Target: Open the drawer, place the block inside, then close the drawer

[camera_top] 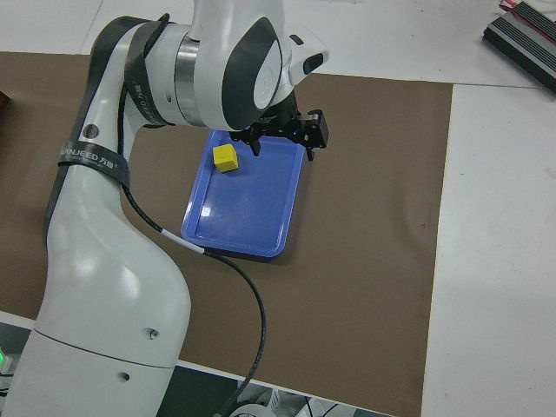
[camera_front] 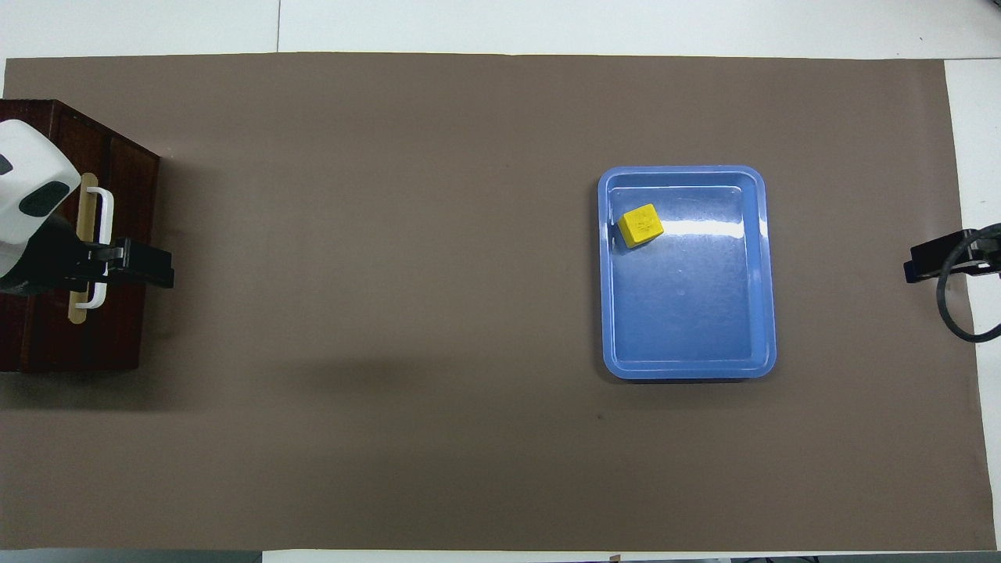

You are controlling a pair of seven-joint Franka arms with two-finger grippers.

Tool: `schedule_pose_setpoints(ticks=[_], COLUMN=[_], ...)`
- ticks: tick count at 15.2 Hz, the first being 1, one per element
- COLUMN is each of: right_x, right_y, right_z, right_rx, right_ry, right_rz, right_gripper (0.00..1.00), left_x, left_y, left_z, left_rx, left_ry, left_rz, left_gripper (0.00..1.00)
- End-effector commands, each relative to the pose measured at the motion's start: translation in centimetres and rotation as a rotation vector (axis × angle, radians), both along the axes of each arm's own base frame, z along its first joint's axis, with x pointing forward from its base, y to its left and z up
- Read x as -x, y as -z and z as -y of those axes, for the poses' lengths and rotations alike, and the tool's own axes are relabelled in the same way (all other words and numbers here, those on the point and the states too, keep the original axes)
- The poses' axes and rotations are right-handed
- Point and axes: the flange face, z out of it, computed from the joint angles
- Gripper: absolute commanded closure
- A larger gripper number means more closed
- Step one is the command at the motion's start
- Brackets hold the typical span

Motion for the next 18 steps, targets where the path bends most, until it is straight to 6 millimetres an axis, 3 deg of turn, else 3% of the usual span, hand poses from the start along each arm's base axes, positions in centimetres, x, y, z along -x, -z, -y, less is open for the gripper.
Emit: schedule_pose_setpoints(ticks=[1, 4, 7, 12, 14, 16, 18], right_x=[0.1, -0.1, -2.0, -6.4, -7.7, -10.4, -12.6], right_y=[0.1, 2.1, 6.3, 15.0, 18.5, 22.6, 25.1], right_z=[0.2, 0.4, 0.4, -0.8, -1.1, -1.3, -2.3], right_rx=[0.007, -0.098, -0.22, -0.361, -0.4, -0.446, -0.46], right_ry=[0.109, 0.37, 0.667, 0.99, 1.062, 1.094, 1.161], right_rz=[0.008, -0.012, -0.133, -0.304, -0.378, -0.451, -0.5], right_gripper=[0.0, 0.0, 0.0, 0.0, 0.0, 0.0, 0.01], left_x=[0.4, 0.4, 0.4, 0.3, 0.4, 0.4, 0.3], left_y=[-0.5, -0.5, -0.5, -0.5, -0.5, -0.5, -0.6], left_z=[0.0, 0.0, 0.0, 0.0, 0.0, 0.1, 0.1], left_rx=[0.01, 0.01, 0.01, 0.011, 0.01, 0.011, 0.004], left_ry=[-0.012, -0.012, -0.012, -0.009, -0.012, -0.009, -0.011], left_rz=[0.007, 0.007, 0.007, 0.012, 0.006, 0.013, 0.023], left_gripper=[0.0, 0.0, 0.0, 0.0, 0.0, 0.0, 0.0])
